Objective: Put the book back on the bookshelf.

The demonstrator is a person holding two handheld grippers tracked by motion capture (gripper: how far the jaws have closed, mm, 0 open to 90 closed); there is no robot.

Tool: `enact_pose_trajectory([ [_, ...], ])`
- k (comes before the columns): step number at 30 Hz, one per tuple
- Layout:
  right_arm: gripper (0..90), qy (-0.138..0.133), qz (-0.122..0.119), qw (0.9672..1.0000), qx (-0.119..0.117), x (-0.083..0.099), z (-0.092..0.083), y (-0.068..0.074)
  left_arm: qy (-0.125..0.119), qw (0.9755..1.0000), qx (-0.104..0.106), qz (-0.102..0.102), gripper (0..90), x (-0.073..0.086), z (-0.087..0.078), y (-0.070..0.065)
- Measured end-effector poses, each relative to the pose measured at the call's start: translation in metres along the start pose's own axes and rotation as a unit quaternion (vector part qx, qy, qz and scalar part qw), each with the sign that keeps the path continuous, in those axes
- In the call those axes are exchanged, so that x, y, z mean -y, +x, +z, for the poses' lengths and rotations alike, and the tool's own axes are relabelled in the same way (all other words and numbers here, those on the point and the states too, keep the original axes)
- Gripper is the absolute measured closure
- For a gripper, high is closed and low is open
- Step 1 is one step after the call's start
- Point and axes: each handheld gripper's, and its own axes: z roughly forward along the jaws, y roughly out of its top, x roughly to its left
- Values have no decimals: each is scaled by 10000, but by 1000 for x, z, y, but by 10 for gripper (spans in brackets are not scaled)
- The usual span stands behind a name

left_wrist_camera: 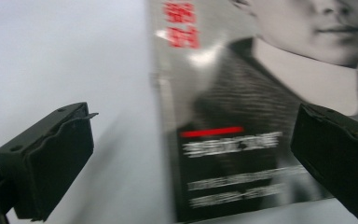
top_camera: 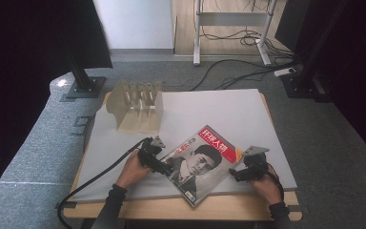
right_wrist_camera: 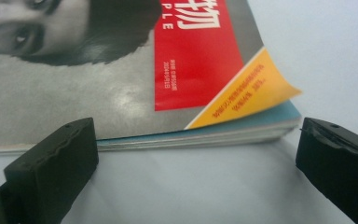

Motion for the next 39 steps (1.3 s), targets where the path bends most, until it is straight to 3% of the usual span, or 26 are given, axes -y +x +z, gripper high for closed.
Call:
enact_pose_trajectory([
  [4, 0, 31, 65, 10000, 11, -4, 4, -4, 13, 9993, -344, -128, 0, 3, -6, 18],
  [8, 0, 50, 80, 9999, 81, -9, 8, -8, -3, 9984, -523, -217, 0, 12, -7, 30],
  [12, 0, 57, 149, 9998, 120, -15, 14, -13, 87, 9981, -550, -263, 0, 21, -1, 35],
  [13, 0, 57, 171, 9998, 120, -17, 16, -14, 8, 9982, -506, -336, 0, 22, 0, 36],
  [19, 0, 96, 197, 9996, 173, -28, 26, -21, -106, 9978, -489, -439, 0, 24, 2, 29],
  [30, 0, 126, 358, 9986, 357, -48, 45, -36, -261, 9979, -531, -276, 35, 28, 0, 3],
  [39, 0, 167, 496, 9981, 323, -61, 58, -48, -285, 9991, -266, -134, 16, 29, 3, -15],
])
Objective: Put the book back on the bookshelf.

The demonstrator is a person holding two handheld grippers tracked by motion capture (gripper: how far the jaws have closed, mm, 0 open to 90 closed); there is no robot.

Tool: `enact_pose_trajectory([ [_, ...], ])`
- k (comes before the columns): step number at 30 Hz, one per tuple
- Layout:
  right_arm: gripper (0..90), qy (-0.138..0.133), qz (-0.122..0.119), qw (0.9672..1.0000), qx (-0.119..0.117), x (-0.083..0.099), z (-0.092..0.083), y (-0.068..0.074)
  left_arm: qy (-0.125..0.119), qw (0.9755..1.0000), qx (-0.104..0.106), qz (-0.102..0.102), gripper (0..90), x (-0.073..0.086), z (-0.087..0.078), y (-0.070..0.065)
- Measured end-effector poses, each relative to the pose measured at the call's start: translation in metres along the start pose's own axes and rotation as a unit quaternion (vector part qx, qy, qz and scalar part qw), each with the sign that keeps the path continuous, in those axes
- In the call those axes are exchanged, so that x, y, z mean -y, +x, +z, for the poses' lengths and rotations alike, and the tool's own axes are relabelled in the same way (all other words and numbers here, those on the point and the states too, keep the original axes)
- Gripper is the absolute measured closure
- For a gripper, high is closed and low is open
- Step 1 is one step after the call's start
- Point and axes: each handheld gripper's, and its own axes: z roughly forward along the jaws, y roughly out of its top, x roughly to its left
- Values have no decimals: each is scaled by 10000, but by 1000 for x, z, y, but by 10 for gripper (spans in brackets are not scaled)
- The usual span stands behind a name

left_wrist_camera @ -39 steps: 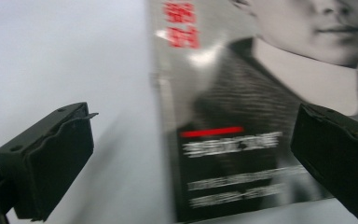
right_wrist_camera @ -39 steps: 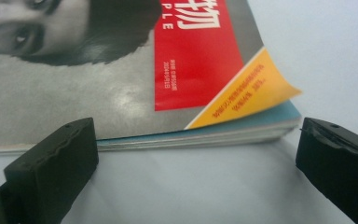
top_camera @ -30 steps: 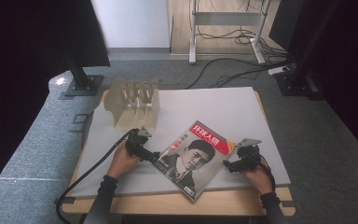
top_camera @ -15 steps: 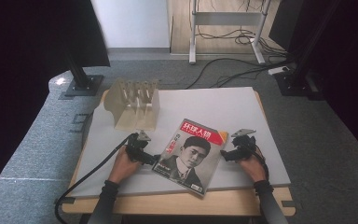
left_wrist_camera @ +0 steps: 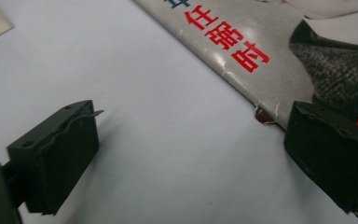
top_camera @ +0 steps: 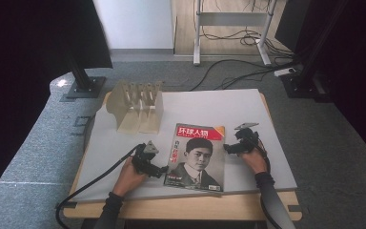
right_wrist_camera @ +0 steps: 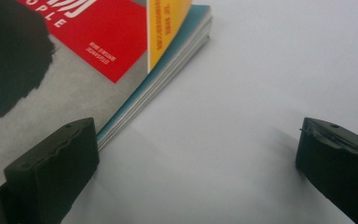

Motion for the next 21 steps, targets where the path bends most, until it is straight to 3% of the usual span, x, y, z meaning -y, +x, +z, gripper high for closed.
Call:
enact_pose_trajectory([
  [10, 0, 41, -7, 10000, 88, -18, 14, -4, 31, 9991, 279, 318, 0, -4, 4, -23],
  [17, 0, -1, 2, 9999, 125, -27, 23, -6, 18, 9982, 398, 441, 0, -9, 8, -37],
  [21, 0, 21, 41, 10000, 31, -31, 28, -8, -14, 9980, 428, 463, 0, -9, 10, -41],
])
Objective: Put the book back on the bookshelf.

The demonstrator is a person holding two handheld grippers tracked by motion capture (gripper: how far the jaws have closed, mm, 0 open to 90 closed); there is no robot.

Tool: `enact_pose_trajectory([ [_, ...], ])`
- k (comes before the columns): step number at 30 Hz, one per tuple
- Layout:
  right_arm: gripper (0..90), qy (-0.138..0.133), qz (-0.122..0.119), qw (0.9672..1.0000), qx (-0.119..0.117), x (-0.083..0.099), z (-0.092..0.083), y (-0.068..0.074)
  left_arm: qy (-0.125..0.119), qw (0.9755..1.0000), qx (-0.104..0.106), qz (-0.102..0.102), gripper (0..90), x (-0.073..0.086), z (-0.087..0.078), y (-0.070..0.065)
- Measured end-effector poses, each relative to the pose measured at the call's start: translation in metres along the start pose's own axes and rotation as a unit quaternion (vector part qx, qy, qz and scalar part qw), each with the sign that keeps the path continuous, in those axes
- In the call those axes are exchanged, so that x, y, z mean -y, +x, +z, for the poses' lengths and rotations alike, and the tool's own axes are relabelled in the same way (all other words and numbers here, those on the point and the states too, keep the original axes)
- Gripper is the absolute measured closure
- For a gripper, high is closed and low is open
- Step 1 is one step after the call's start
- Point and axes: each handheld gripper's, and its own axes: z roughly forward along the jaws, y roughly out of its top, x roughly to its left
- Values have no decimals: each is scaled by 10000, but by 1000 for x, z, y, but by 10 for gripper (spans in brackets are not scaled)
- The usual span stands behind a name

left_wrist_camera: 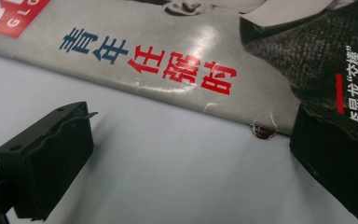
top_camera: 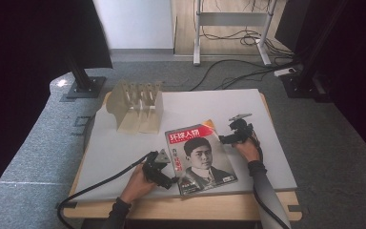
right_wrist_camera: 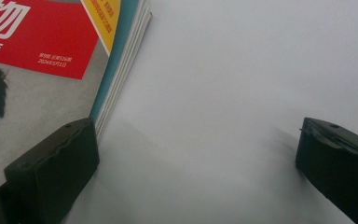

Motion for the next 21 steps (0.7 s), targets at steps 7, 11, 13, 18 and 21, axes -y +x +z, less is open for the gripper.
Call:
enact_pose_trajectory([
  [7, 24, -1, -44, 10000, -70, -1, -2, 0, 43, 10000, 14, 52, 0, 0, -1, 5],
  [11, 24, -45, -62, 9999, -137, 1, -12, 2, 27, 9998, -163, -86, 0, 1, -3, 14],
  [13, 24, -102, -54, 9997, -210, 1, -18, 4, -10, 9996, -170, -231, 0, 1, -2, 18],
  [18, 46, -96, -107, 9980, -621, 6, -25, 22, -21, 9989, -299, -361, 0, -1, 1, 21],
  [21, 79, -40, -280, 9965, -793, 5, -22, 35, -7, 9988, -315, -367, 0, -2, 2, 21],
])
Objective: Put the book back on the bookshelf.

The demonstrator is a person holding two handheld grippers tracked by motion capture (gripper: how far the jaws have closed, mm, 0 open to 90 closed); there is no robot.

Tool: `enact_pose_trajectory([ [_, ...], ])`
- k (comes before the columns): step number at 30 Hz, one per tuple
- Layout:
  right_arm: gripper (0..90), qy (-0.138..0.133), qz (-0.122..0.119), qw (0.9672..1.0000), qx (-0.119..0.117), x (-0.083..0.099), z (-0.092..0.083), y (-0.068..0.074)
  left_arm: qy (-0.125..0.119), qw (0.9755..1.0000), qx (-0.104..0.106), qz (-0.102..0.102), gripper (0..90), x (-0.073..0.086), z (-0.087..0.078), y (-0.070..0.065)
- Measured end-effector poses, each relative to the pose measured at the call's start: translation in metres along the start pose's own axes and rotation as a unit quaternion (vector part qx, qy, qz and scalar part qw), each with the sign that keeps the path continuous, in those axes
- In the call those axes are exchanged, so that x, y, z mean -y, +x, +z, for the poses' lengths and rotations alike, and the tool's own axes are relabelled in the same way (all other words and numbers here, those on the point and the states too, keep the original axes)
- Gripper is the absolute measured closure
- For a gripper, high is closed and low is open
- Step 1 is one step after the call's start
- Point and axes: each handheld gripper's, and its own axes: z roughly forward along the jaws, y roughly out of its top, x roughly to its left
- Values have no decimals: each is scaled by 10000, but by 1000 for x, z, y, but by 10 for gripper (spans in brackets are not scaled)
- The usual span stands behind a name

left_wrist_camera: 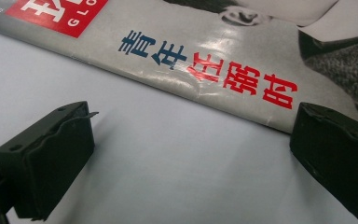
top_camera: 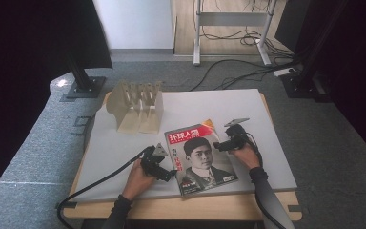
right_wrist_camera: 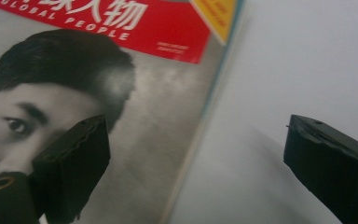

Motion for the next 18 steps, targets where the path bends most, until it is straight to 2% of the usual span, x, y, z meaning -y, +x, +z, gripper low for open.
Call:
enact_pose_trajectory([
  [3, 136, 21, -25, 9999, -118, -4, 8, 6, 7, 10000, -2, -12, 0, 0, 0, 0],
  [7, 197, -21, 48, 10000, -78, -10, 17, 9, 0, 10000, -15, -29, 0, 0, 1, 0],
  [9, 283, -98, 80, 9999, -78, -13, 19, 8, 1, 10000, -18, -31, 0, 0, 1, 0],
  [12, 374, -190, 403, 9988, -198, -15, 20, 5, 3, 10000, -33, -46, 0, -1, 1, 0],
  [14, 417, -218, 520, 9982, -189, -14, 19, 4, 4, 10000, -38, -52, 0, -1, 1, 0],
  [18, 465, -209, 718, 9966, -351, -9, 13, 1, 7, 10000, -38, -52, 0, -1, 1, 0],
])
